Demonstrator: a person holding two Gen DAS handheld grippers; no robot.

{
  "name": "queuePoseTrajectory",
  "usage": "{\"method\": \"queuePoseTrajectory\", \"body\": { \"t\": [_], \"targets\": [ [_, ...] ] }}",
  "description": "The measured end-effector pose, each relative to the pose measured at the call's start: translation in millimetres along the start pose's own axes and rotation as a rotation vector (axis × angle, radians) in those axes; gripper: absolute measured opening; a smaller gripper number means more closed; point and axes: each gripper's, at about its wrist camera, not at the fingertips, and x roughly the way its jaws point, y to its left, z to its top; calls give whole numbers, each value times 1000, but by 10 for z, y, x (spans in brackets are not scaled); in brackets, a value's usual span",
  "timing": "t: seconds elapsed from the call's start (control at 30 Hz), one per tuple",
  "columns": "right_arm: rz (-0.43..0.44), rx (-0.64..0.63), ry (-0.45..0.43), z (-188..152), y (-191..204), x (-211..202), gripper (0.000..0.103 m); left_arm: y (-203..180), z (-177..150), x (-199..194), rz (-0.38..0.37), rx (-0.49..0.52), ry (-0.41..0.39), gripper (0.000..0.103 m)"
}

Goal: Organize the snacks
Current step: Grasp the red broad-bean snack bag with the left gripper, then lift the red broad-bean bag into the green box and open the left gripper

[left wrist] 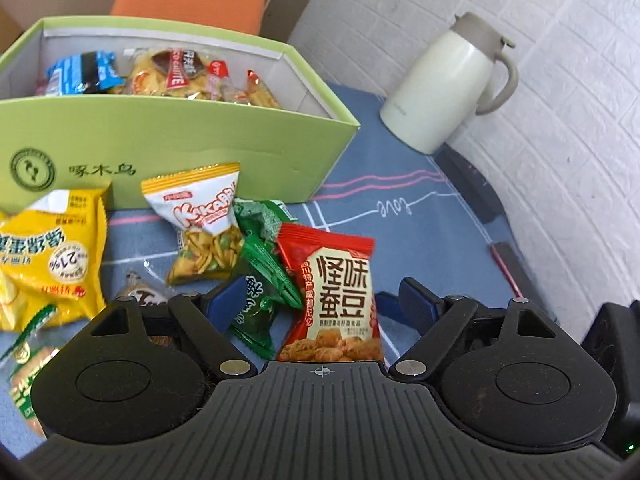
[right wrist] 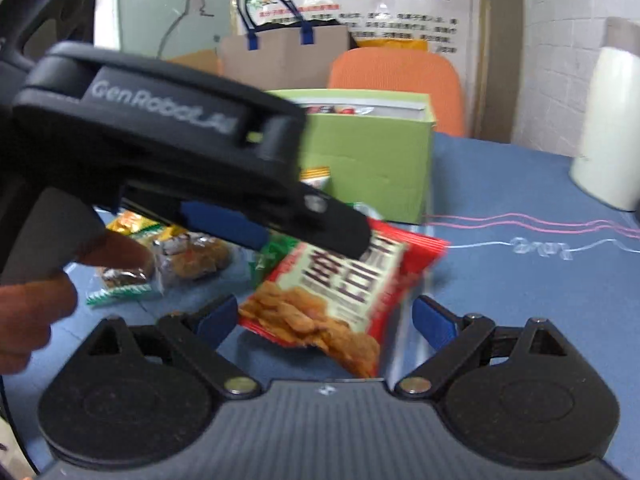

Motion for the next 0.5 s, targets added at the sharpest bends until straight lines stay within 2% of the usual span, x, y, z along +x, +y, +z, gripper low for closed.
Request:
{"method": "queuePoseTrajectory", "body": {
  "t": [0.03, 0.17, 0.2, 0.33, 0.5],
  "targets": [
    [0, -6, -6, 7, 35, -17, 94, -20, -16, 3, 7, 8, 4, 63],
    [25, -37, -20, -36, 213, -126, 94, -93, -136, -52, 12, 57, 16, 54],
    [21, -37, -18, -59, 275, -177, 94, -93, -183, -80, -10, 50, 31, 54],
    [14, -105, -17, -233, 620, -366, 94, -81, -500, -311, -13, 38, 47, 55],
    [63, -177, -12, -398, 1050, -462, 93, 40, -910, -632, -5, -27, 64, 56]
  ]
}}
